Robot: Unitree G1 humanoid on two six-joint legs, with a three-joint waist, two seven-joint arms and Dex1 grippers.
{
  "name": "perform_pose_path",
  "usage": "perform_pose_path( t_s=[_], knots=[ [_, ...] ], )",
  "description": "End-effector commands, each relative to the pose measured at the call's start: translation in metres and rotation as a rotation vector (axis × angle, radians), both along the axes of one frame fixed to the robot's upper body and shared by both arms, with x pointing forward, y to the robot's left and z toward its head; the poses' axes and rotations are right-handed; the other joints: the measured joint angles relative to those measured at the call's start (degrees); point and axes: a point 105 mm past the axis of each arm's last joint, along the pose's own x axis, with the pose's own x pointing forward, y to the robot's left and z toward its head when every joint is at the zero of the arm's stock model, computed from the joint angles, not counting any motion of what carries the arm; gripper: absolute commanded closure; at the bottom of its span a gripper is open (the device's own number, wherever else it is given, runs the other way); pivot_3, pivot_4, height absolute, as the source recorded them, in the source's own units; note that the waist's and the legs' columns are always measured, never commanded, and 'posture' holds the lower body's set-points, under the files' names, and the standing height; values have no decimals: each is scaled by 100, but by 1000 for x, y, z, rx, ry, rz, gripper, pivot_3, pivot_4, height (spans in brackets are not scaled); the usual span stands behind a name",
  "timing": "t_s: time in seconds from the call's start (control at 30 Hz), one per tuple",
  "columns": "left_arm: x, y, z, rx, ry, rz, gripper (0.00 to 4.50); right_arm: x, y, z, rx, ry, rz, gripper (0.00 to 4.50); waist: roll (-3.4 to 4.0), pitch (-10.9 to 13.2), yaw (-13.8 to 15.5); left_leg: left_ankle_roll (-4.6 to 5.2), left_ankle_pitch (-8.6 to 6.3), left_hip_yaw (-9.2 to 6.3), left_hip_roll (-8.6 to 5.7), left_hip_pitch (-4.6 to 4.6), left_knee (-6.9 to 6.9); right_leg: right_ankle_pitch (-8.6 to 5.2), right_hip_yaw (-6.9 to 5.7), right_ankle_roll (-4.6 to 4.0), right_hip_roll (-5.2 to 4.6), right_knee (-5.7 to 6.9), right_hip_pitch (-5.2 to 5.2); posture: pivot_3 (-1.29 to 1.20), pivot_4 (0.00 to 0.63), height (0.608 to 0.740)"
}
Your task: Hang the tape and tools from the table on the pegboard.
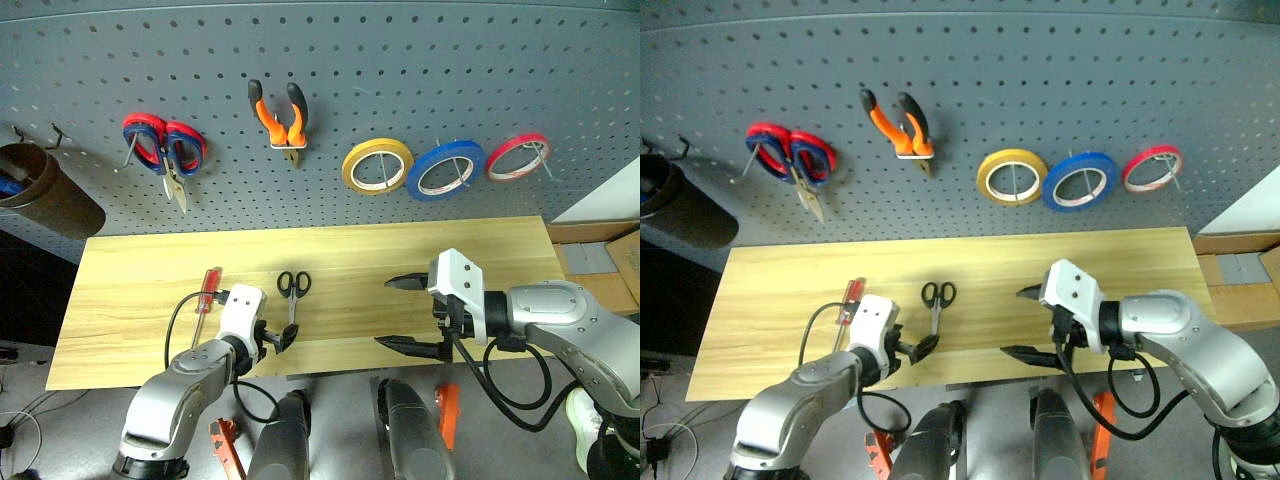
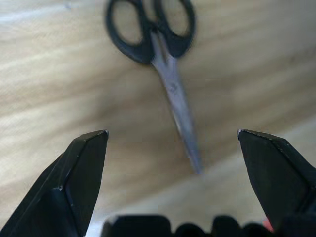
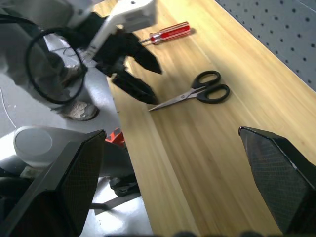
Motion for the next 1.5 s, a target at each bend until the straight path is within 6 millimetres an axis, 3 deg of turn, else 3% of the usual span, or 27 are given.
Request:
perform_pose_path(
  t_s=[0.03,0.27,0.47,0.77,0.87,1.27,1.5],
  knots=[
    [3,0,-6,34,19,17,0,-8,8,5,6,-47,44,26,-5,3,18,0,0,0,0,0,0,0,0,0,0,-2,0,-47,389,740],
    [13,1,-16,120,64,24,0,-9,12,3,15,-44,60,26,-17,11,62,-1,0,-3,-1,0,0,0,-2,0,-1,-6,2,-53,389,740],
    [19,-14,-18,86,79,-5,0,-10,15,3,23,-39,69,26,-18,11,70,-1,1,-2,-2,0,0,0,-2,1,-2,-7,5,-60,388,740],
    [21,-12,-24,40,125,49,0,-9,14,6,36,-30,71,26,-17,11,75,-1,1,-4,-2,10,0,1,-2,2,-2,-7,16,-70,385,740],
    [24,-6,-24,69,111,64,551,-5,14,7,50,-32,64,0,-17,11,72,-1,1,-4,-2,13,0,1,-2,2,-2,-7,18,-71,386,740],
    [22,0,-31,73,126,64,4487,2,12,6,46,-50,47,0,-17,11,73,-1,0,-8,-3,14,0,4,-6,8,-2,-32,34,-74,388,740],
    [21,15,-30,90,113,85,4487,6,9,8,54,-52,22,0,-17,11,68,-1,0,-11,-2,14,-1,7,-9,12,-2,-44,41,-74,388,740]
  ],
)
